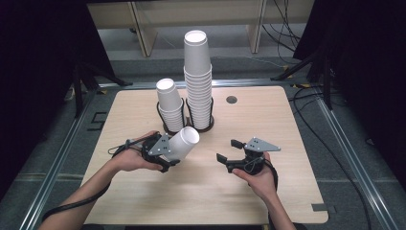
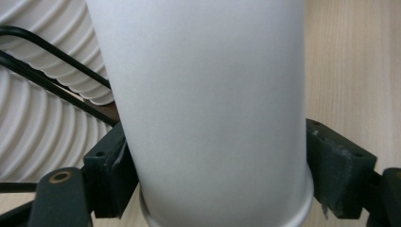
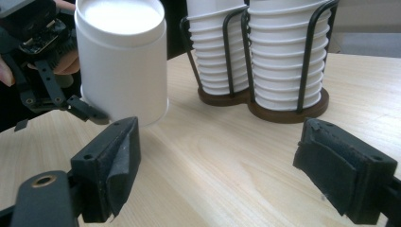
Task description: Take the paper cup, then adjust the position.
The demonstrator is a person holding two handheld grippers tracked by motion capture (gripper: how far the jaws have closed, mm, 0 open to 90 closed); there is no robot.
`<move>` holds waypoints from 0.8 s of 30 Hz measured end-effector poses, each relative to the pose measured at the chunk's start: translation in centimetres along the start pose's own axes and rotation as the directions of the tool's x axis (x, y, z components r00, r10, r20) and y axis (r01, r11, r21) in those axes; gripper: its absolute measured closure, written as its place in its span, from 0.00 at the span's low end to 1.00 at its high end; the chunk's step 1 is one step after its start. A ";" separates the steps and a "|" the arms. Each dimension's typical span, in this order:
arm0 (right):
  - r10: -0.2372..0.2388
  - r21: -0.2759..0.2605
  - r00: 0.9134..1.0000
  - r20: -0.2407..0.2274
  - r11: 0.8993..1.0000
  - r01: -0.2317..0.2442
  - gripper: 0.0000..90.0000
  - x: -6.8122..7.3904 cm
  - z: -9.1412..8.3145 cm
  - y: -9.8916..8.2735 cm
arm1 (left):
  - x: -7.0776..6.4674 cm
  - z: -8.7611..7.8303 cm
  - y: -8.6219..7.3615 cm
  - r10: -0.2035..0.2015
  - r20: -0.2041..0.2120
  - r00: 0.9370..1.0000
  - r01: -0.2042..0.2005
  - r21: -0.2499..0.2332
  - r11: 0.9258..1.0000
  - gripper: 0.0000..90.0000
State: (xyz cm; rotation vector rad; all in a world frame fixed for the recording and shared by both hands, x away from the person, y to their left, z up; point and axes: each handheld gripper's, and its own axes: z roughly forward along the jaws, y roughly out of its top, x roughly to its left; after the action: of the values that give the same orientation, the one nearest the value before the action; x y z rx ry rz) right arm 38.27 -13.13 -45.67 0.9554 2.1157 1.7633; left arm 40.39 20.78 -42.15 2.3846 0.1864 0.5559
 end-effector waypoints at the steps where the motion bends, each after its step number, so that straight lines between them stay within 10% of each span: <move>1: -0.007 -0.002 1.000 0.008 1.000 0.007 0.17 0.0 -0.1 0.0 | 0.0 0.0 0.0 0.007 0.002 1.000 -0.007 0.005 1.000 0.23; 16: -0.004 0.040 1.000 0.013 0.999 0.003 0.17 -0.8 -0.2 -0.1 | 0.3 0.7 0.3 0.062 0.048 0.997 -0.066 0.081 0.995 0.23; 24: -0.046 0.077 0.999 0.002 0.996 0.046 0.17 -0.2 0.4 -0.1 | -0.1 1.5 0.9 0.148 0.088 0.985 -0.163 0.205 0.965 0.23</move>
State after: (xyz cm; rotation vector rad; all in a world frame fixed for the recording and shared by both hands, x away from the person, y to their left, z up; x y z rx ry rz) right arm 38.58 -12.95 -45.94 0.9204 2.1994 1.6676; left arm 40.92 19.15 -42.63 2.6380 0.0270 0.5447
